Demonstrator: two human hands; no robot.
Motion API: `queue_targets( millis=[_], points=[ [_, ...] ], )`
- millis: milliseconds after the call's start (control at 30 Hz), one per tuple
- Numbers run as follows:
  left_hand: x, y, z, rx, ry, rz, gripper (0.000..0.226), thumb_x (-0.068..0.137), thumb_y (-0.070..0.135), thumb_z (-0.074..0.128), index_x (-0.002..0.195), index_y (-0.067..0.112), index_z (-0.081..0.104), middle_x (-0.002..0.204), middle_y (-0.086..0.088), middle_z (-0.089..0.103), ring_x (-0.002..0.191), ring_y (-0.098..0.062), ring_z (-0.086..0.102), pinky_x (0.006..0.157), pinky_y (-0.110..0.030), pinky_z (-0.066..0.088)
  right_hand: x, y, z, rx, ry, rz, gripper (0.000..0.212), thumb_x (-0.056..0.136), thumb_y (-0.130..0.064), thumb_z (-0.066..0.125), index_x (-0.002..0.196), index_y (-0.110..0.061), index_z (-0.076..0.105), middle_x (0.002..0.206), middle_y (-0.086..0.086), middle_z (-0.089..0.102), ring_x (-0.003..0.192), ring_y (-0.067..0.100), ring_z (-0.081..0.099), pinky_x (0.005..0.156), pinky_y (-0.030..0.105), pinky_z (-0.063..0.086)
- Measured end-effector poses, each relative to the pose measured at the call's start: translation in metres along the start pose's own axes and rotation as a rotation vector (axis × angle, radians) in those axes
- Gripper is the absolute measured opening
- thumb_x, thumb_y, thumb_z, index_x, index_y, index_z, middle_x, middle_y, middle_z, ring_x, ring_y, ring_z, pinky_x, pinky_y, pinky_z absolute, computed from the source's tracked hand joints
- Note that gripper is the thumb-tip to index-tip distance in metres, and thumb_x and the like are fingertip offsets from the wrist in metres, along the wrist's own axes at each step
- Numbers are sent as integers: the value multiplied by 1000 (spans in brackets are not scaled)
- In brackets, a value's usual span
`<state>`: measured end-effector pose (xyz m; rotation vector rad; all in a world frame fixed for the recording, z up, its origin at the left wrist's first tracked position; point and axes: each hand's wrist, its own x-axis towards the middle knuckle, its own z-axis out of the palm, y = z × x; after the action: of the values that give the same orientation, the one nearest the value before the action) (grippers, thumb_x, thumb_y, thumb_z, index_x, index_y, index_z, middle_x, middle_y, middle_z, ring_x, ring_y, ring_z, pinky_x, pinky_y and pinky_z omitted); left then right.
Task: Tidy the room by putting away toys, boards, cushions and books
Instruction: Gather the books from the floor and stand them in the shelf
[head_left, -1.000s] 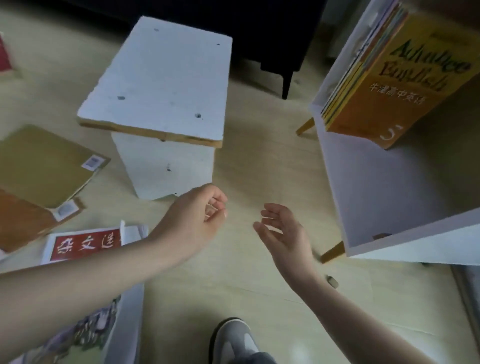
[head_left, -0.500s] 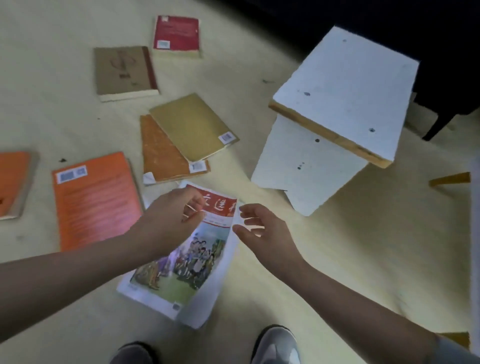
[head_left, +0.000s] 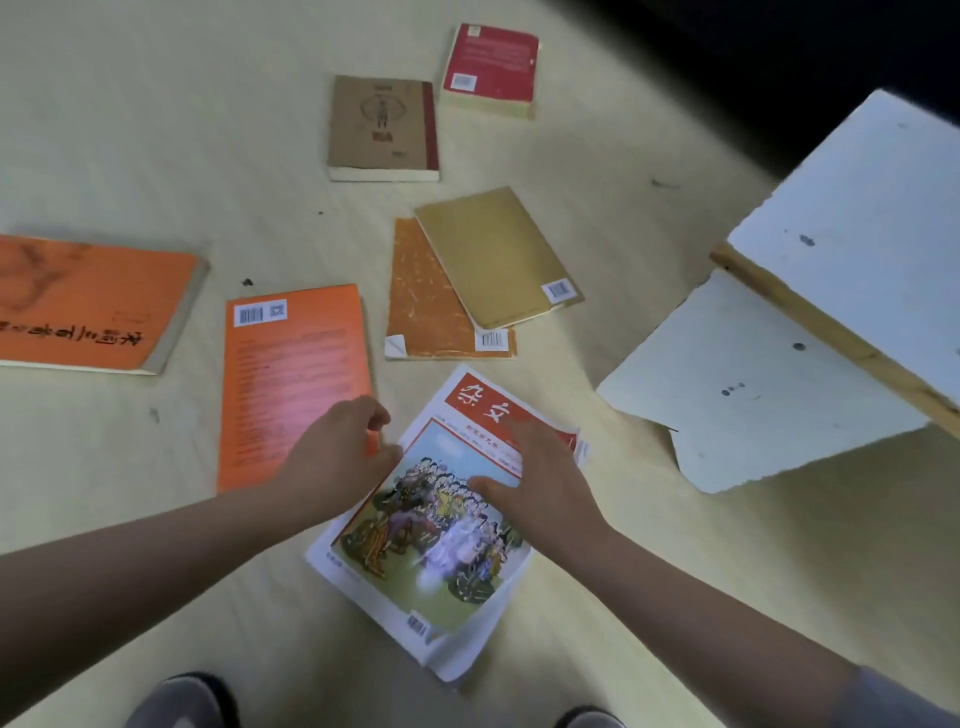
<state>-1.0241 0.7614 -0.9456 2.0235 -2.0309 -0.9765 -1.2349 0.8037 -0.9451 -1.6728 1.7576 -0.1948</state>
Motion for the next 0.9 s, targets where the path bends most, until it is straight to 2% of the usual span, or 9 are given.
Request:
queue_targets(
  millis=[100, 167, 300, 367, 467, 633, 733, 833, 900],
  points=[
    [7, -1, 16, 65, -47, 24, 41, 89, 37, 61, 121, 14, 52, 108, -1, 56, 91, -15, 50, 73, -26, 38, 2, 9, 15, -71, -138, 43, 89, 86, -57, 58, 153, -24, 10, 162, 1, 5, 149, 22, 2, 120, 39, 9],
    [9, -3, 18, 72, -75, 42, 37, 89, 36, 60, 118, 14, 53, 104, -2, 58, 90, -17, 49, 72, -27, 37, 5, 11, 24, -145, -203, 67, 99, 83, -66, 55, 154, -26, -1, 162, 4, -11, 148, 30, -12, 119, 48, 1],
    [18, -15, 9, 206, -100, 153, 17, 89, 31, 54, 90, 14, 56, 86, -1, 61, 88, -24, 47, 72, -31, 40, 15, 6, 36, -280, -241, 89, 118, 63, -89, 33, 152, -27, -14, 153, 1, -33, 141, 37, -29, 114, 53, -13],
    [22, -17, 4, 230, -128, 184, 15, 90, 29, 53, 85, 15, 55, 84, -1, 59, 87, -22, 43, 73, -31, 41, 26, 12, 40, -348, -224, 53, 116, 64, -90, 29, 150, -29, -21, 150, 1, -39, 138, 36, -35, 112, 53, -17],
    [21, -16, 1, 253, -145, 230, 15, 89, 25, 53, 82, 11, 56, 84, -4, 58, 85, -24, 47, 63, -24, 33, 41, 26, 35, -448, -198, -45, 113, 62, -91, 20, 146, -33, -29, 149, 1, -43, 134, 33, -41, 108, 50, -24],
    [17, -40, -2, 208, -143, 183, 14, 89, 28, 53, 98, 20, 61, 93, 5, 59, 90, -16, 50, 72, -28, 40, 63, 48, 14, -604, -180, -231, 109, 66, -94, 17, 144, -34, -31, 151, 0, -41, 136, 28, -41, 115, 51, -18],
    [16, -42, -7, 73, -126, 112, 12, 90, 24, 54, 98, 20, 62, 89, 8, 60, 84, -13, 57, 68, -25, 42, 67, 49, 11, -602, -178, -265, 107, 67, -92, 16, 148, -34, -23, 153, -2, -36, 140, 25, -36, 116, 48, -18],
    [24, -37, -17, -91, -48, 104, 7, 89, 20, 56, 90, 21, 63, 81, 11, 61, 75, -14, 62, 66, -25, 48, 71, 33, 7, -447, -105, -233, 97, 75, -83, 18, 154, -28, 7, 162, 0, -9, 148, 22, -12, 118, 41, -8],
    [38, -35, -26, -108, 13, 140, 7, 88, 18, 57, 89, 23, 62, 81, 14, 60, 76, -10, 59, 66, -17, 44, 79, 14, 0, -294, 9, -234, 73, 89, -62, 42, 149, -22, 30, 160, 3, 13, 148, 22, 10, 118, 35, 10]
  ],
)
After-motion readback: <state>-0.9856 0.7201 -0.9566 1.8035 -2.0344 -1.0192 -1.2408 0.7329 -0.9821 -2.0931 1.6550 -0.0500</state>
